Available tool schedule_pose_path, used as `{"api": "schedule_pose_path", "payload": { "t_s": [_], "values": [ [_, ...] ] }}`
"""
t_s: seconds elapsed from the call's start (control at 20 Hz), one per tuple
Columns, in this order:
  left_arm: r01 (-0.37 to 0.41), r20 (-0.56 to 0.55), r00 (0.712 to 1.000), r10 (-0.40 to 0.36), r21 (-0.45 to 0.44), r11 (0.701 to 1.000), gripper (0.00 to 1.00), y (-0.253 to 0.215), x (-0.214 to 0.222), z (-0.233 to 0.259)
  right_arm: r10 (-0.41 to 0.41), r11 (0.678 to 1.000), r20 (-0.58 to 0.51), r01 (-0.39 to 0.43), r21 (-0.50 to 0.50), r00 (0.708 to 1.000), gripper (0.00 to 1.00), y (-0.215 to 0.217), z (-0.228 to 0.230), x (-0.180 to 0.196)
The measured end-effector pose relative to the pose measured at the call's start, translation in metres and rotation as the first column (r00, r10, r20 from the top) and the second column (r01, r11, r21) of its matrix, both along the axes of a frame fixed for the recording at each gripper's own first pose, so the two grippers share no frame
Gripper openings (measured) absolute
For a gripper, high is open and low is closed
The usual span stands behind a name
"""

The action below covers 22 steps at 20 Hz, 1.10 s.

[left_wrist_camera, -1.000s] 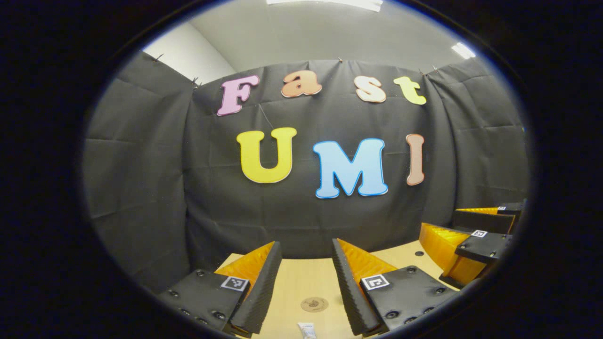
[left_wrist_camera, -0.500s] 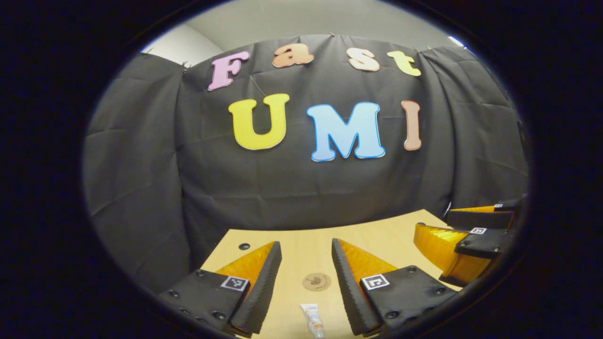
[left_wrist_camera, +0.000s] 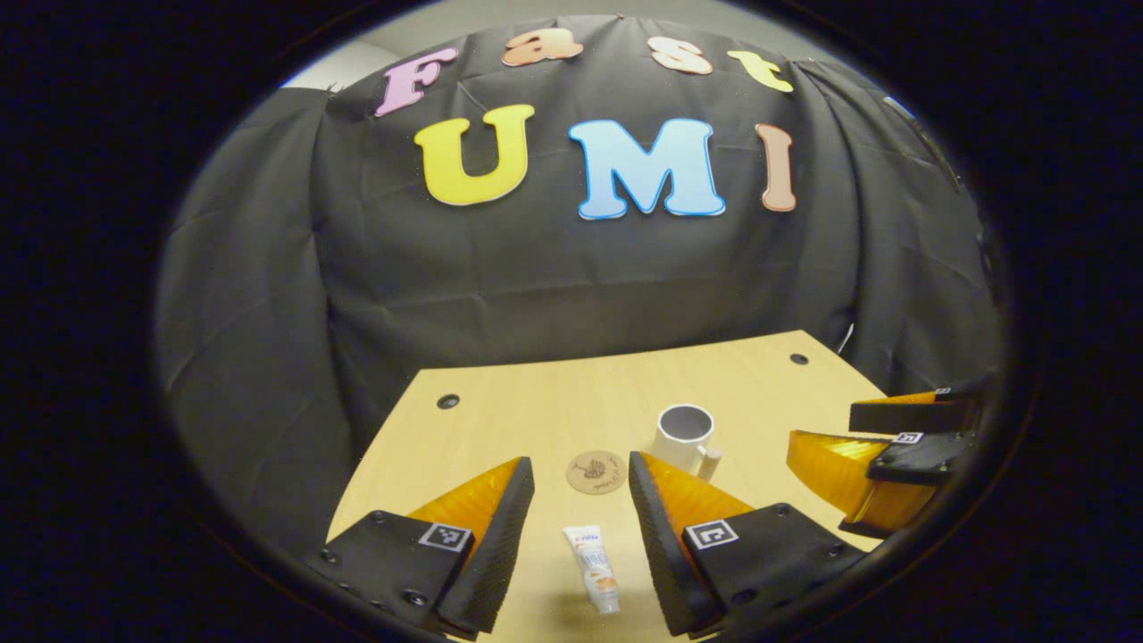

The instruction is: Put the toothbrush and toothpaste on the desktop into the cup, then pick up the cup and place it on the coaster on the desktop.

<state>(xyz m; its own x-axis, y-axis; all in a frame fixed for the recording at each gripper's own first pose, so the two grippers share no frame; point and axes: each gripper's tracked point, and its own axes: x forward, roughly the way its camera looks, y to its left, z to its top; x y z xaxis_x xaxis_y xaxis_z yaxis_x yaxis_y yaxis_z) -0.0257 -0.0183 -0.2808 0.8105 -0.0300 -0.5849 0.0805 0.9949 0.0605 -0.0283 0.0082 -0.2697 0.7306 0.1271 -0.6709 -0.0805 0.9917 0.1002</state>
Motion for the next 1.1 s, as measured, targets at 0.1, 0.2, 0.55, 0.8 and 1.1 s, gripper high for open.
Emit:
{"api": "schedule_pose_path", "payload": {
  "t_s": [0.1, 0.2, 0.55, 0.8, 1.1],
  "values": [
    [0.015, -0.052, 0.999, -0.016, -0.013, 1.0, 0.72, -0.004, -0.006, -0.022, 0.008, 1.0, -0.049, -0.008, 0.006, 0.999, 0.86, 0.001, -0.018, -0.004],
    [0.024, -0.11, 0.994, -0.027, -0.032, 0.999, 0.72, -0.007, -0.011, -0.043, 0.015, 1.0, -0.096, -0.014, 0.012, 0.995, 0.86, 0.002, -0.033, -0.01],
    [-0.014, -0.251, 0.968, 0.004, -0.038, 0.999, 0.67, 0.0, -0.027, -0.102, 0.024, 1.0, -0.222, -0.022, 0.011, 0.975, 0.86, 0.0, -0.085, -0.027],
    [-0.044, -0.333, 0.942, 0.033, -0.024, 0.999, 0.72, 0.011, -0.038, -0.139, 0.026, 1.0, -0.3, -0.021, 0.017, 0.954, 0.86, 0.001, -0.113, -0.032],
    [-0.065, -0.412, 0.909, 0.062, 0.005, 0.998, 0.72, 0.025, -0.045, -0.177, 0.036, 0.999, -0.384, -0.034, 0.011, 0.923, 0.86, 0.008, -0.148, -0.038]
  ]
}}
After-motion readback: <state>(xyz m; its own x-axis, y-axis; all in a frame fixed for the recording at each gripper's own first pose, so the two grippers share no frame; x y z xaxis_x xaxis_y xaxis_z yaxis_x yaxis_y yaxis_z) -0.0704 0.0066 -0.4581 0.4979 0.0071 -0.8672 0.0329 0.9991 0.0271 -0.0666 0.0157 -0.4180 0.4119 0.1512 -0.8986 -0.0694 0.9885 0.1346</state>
